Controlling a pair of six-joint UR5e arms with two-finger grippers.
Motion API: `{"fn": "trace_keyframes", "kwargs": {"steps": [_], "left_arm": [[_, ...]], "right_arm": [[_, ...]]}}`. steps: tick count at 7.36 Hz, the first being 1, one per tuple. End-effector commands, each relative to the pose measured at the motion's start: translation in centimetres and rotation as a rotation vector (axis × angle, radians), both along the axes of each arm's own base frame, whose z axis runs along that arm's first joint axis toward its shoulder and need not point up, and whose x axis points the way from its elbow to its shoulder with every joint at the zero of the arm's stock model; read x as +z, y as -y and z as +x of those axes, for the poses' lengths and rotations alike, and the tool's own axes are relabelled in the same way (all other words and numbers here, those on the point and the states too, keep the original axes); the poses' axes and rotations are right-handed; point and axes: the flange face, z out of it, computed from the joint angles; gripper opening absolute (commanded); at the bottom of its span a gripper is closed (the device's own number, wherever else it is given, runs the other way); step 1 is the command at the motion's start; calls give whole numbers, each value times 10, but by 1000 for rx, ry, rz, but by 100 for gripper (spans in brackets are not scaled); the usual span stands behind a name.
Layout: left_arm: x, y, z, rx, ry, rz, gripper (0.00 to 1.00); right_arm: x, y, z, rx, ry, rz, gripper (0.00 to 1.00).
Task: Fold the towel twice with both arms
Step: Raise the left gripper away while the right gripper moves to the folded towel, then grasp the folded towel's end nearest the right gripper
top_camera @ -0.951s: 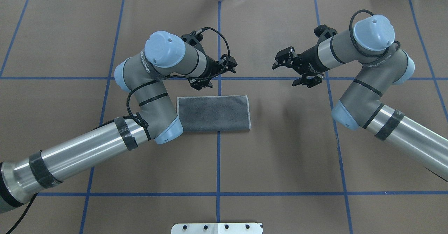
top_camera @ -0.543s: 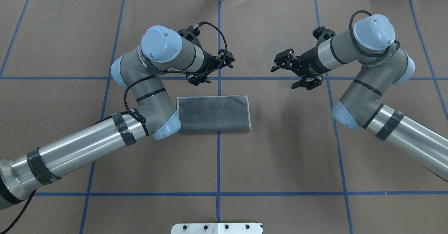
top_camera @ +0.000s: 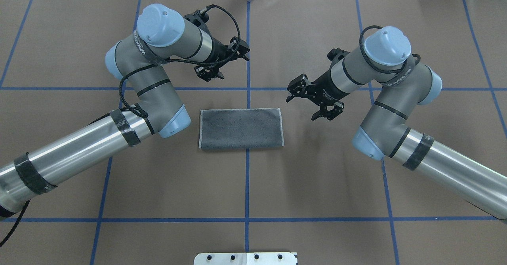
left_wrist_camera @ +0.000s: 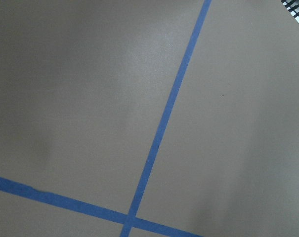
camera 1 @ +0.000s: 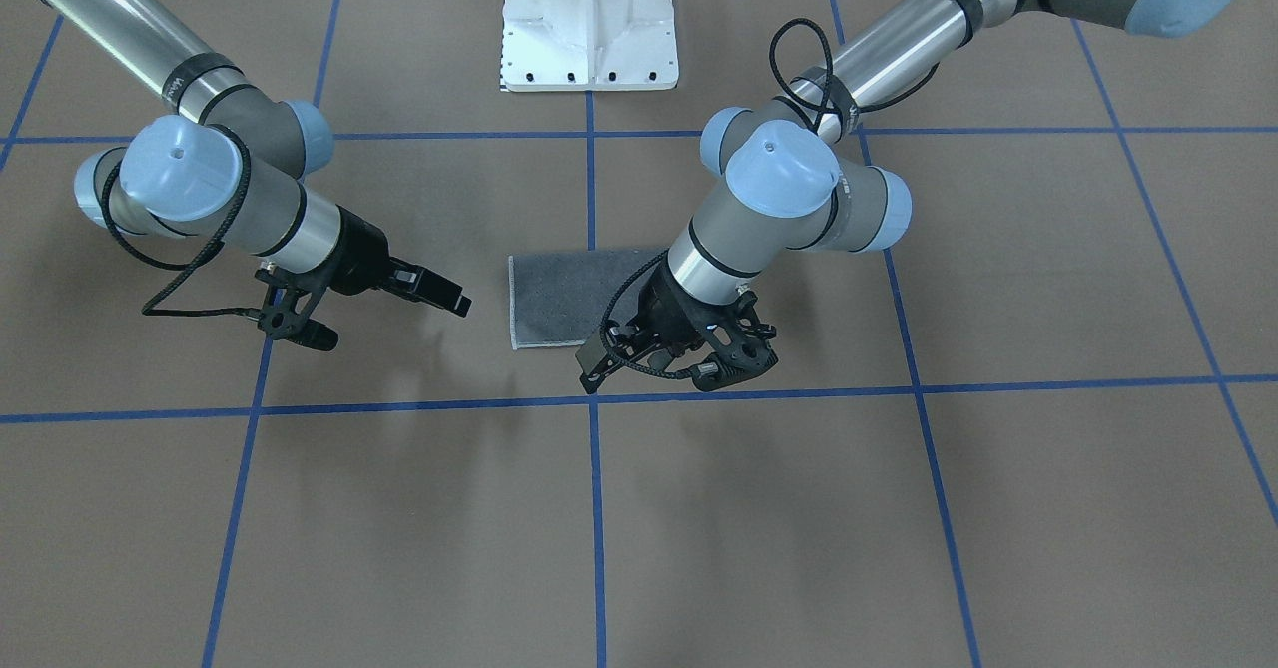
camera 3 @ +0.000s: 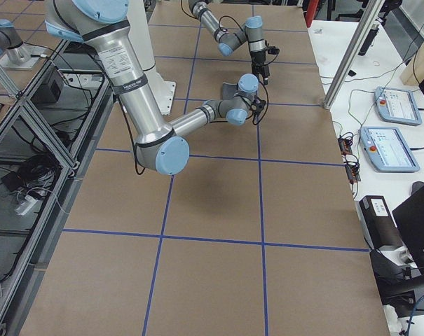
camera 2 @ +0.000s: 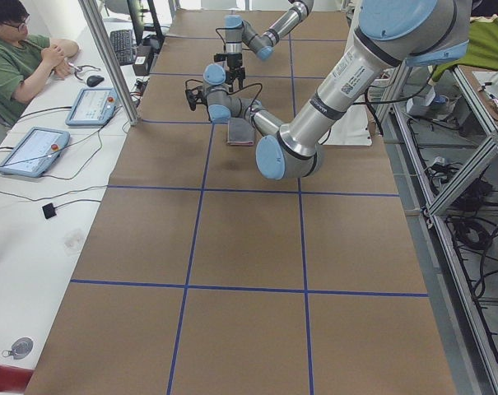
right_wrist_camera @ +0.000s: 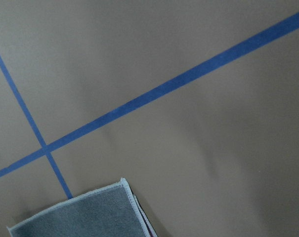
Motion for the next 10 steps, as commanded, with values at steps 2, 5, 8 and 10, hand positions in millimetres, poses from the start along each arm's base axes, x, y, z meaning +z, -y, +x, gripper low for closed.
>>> {"fn": "trace_keyframes", "kwargs": {"steps": [2, 5, 8, 10], "left_arm": [[14, 14, -23, 17, -3, -24, 99], [26, 15, -32, 30, -5, -22, 99], [27, 15, -32, 31, -2, -19, 99], [28, 15, -32, 31, -1, -20, 99]], "right_arm": [[-43, -19, -61, 16, -93, 22, 99], [-26, -41, -80, -21, -133, 10, 99], [-18, -52, -96, -47, -197, 42, 97], [-21, -53, -95, -47, -191, 45, 44]]}}
